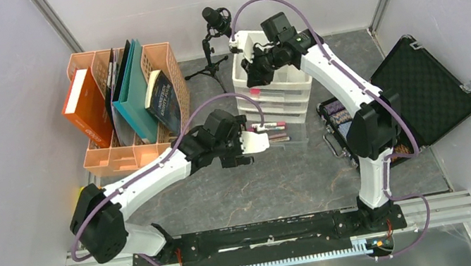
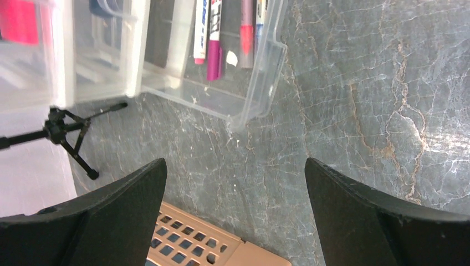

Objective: Organize the desk
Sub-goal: Close the drawer in the storage box.

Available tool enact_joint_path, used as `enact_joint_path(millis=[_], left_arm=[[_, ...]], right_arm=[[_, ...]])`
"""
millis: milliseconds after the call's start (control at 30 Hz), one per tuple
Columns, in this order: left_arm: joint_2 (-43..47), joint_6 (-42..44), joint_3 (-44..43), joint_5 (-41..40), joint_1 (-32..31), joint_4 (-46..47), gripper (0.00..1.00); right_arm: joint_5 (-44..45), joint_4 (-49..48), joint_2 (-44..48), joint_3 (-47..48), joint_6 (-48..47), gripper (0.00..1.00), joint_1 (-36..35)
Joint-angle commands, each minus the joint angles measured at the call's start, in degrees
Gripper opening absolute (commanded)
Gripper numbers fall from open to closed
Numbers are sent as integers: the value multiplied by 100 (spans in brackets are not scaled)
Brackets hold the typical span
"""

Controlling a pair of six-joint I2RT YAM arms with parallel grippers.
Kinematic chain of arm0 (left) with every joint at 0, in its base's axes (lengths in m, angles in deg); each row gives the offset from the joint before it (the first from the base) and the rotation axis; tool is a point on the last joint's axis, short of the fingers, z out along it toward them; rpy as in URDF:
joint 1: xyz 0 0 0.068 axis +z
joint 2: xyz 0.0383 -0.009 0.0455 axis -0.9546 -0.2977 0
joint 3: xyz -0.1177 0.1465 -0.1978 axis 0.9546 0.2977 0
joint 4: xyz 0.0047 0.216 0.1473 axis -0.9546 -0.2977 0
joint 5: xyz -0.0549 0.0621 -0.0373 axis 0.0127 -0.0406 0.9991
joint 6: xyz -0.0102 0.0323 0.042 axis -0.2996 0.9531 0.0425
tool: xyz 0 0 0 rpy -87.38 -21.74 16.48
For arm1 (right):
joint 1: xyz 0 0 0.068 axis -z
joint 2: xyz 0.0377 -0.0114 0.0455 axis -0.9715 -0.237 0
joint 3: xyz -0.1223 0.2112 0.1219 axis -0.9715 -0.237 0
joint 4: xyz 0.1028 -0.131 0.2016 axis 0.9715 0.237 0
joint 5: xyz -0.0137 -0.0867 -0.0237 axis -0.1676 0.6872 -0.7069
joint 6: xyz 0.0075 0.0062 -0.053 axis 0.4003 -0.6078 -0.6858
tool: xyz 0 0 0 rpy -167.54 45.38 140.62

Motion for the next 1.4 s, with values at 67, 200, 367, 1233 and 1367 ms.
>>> enact_joint_path(millis=[67, 200, 367, 1233, 1367], left_arm=[[-488, 779, -327, 46, -282, 250, 100], [-782, 786, -484, 232, -403, 235, 100], [-1120, 819, -480, 254, -591, 348, 100], [-3635, 3830, 1196, -2902, -953, 8411, 100], [-3655, 3771, 1220, -2929, -954, 8410, 100]], right_arm=[[-906, 523, 448, -102, 83, 0, -113], [-1011, 862, 418, 13, -216, 0, -131], [-918, 1220, 289, 132, -594, 0, -132], [-638, 1471, 249, -41, -854, 0, -134], [-557, 1470, 268, -31, -847, 0, -133]])
